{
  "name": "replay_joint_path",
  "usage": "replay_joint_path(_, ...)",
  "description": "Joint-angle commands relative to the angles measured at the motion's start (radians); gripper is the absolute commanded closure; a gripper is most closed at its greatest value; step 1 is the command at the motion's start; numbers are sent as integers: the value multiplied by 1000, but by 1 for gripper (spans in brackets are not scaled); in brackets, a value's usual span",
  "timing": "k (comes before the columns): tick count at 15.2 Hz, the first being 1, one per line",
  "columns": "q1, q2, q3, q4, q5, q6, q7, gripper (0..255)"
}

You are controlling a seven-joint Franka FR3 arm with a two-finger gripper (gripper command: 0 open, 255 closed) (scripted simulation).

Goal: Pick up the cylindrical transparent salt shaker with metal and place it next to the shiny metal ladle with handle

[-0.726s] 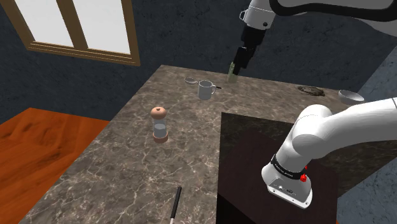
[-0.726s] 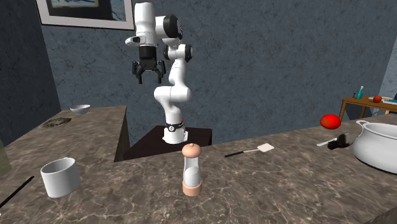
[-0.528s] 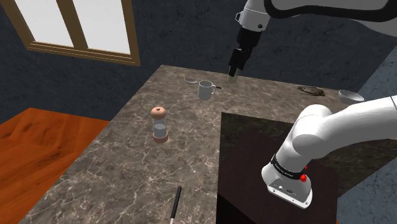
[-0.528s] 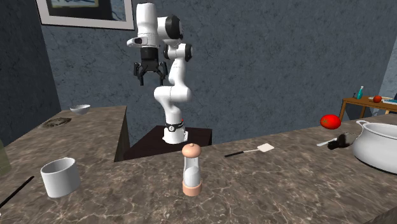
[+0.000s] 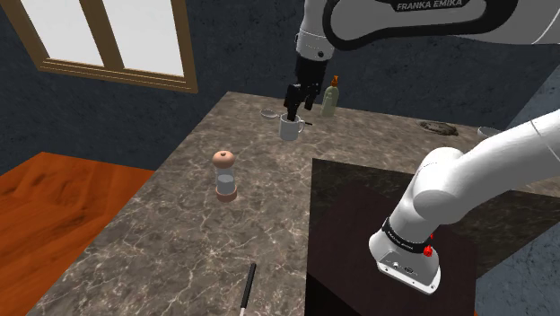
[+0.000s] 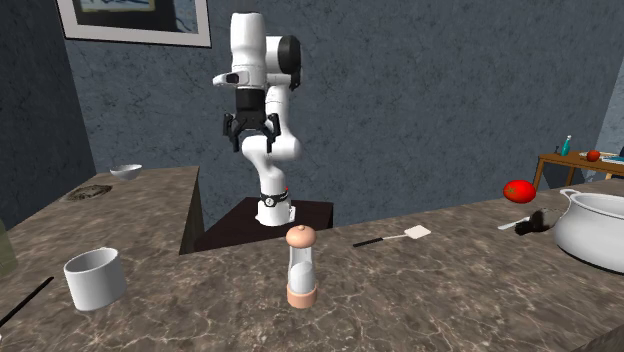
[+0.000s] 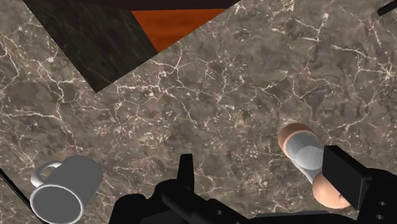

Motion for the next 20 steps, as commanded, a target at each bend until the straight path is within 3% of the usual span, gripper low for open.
replay_joint_path(1,4,64,38,20,3,43,49,0)
replay_joint_path(7,6,276,134,128,-31,133,190,0)
replay_joint_path(12,13,472,197,256,-100,178,318,0)
replay_joint_path(20,66,769,233,501,-236,179,493,0)
